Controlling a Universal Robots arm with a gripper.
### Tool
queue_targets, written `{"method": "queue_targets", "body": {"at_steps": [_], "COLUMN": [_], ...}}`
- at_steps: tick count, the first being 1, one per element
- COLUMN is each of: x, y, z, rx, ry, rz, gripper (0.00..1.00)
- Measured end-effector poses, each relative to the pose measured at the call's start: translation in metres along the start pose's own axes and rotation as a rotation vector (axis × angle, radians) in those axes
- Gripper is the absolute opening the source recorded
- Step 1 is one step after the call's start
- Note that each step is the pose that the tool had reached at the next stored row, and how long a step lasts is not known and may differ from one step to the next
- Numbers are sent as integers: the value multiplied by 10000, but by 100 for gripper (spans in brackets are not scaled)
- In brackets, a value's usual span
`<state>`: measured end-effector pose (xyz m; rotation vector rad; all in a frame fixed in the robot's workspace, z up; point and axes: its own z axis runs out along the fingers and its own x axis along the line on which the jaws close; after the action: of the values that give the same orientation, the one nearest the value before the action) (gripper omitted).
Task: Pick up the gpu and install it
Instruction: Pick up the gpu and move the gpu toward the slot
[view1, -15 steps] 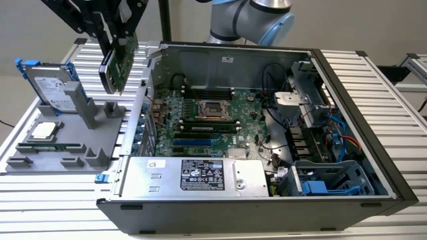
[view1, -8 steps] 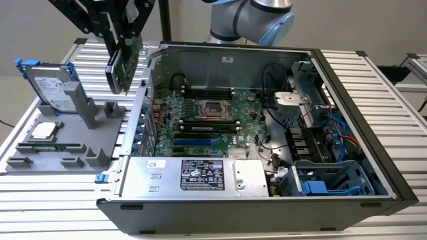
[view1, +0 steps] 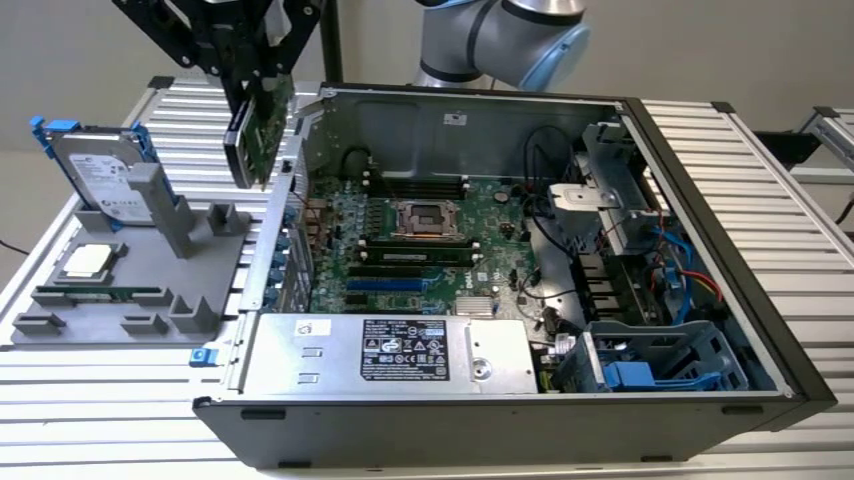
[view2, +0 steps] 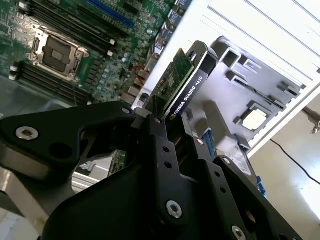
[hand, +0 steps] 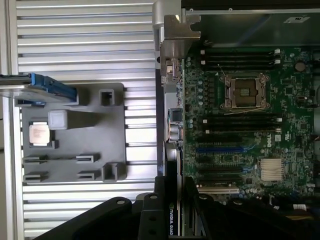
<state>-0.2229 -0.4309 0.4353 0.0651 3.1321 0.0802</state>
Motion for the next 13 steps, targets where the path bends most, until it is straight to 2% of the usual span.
{"method": "queue_targets", "body": {"at_steps": [13], "x": [-176], "y": [7], "z": [1], "rx": [1], "ry": [4], "rz": [1], "gripper": [0]}}
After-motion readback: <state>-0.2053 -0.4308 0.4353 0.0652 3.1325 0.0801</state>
